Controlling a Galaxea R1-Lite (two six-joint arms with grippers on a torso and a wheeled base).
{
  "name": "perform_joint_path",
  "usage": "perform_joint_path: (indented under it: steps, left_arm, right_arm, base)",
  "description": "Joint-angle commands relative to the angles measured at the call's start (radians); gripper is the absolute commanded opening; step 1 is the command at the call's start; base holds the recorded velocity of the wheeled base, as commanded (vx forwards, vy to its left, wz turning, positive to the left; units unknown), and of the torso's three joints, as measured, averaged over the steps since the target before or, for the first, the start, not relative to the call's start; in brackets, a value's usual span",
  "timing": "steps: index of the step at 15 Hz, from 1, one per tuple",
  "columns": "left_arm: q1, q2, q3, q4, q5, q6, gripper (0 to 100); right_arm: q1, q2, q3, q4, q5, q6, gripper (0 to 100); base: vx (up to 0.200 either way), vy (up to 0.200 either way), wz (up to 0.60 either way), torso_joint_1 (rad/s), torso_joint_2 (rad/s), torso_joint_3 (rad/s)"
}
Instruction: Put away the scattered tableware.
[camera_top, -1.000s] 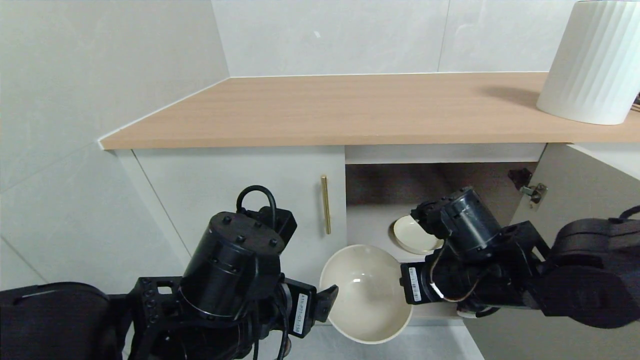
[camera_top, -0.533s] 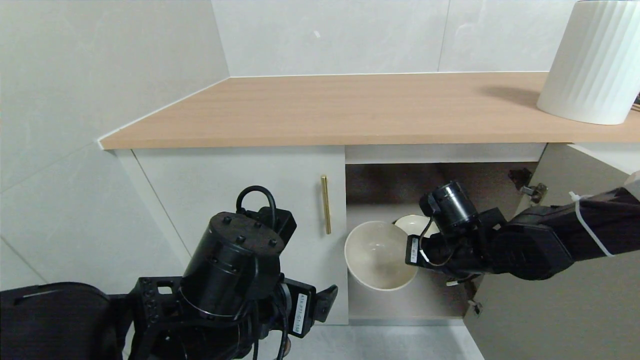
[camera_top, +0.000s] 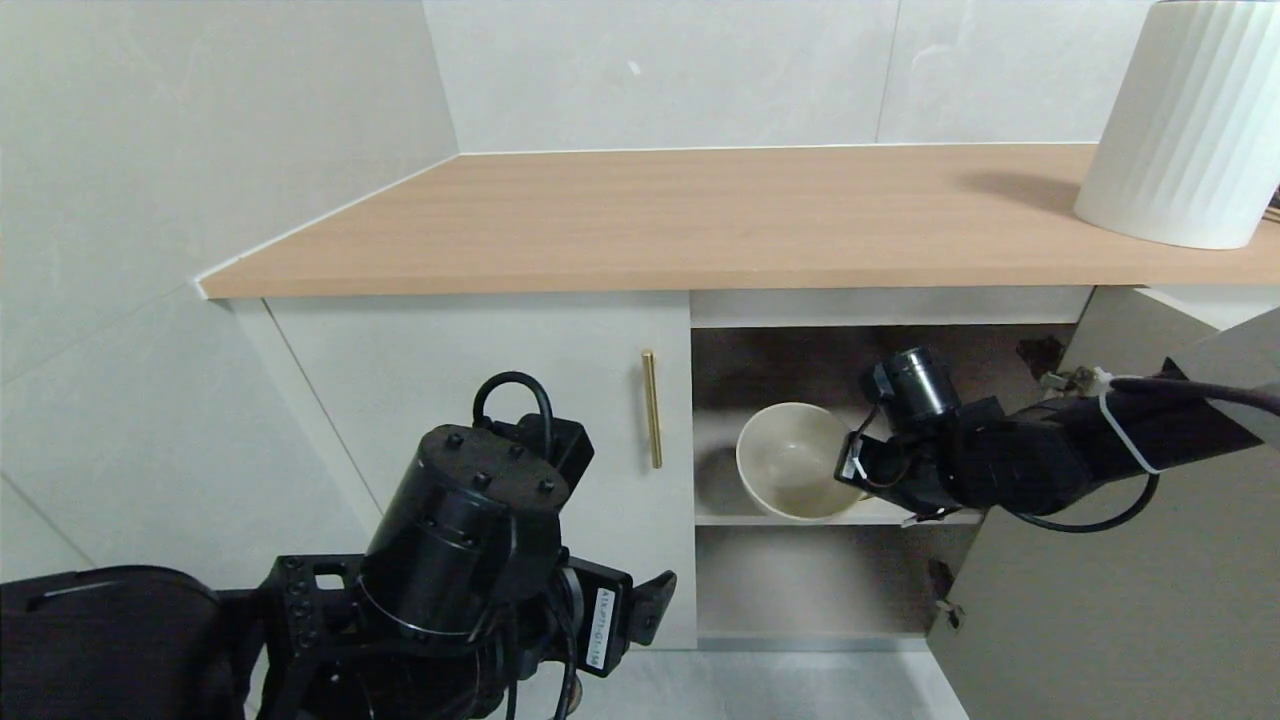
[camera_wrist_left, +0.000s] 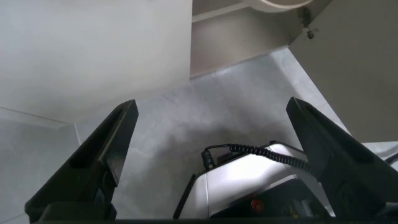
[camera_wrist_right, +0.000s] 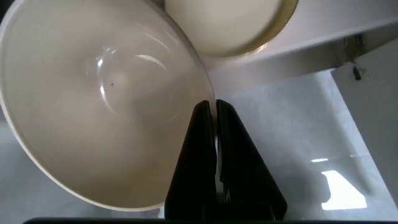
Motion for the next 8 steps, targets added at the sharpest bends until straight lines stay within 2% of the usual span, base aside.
perform_joint_path:
  steps: [1,8]
  left_arm:
    - [0.000,0.001,0.000,0.000,0.000,-0.001,100]
    - [0.000,-0.002,0.000,0.000,0.000,-0.001,100]
  right_arm:
    - [-0.037,0.037,-0.025,0.000,-0.001,0.002,0]
    - [-0.113,0.107,-0.097,0.000,-0.022,0.028,0]
  base:
    - [0.000,0.000,0.00,0.000,0.00,0.000]
    - [0.000,0.000,0.00,0.000,0.00,0.000]
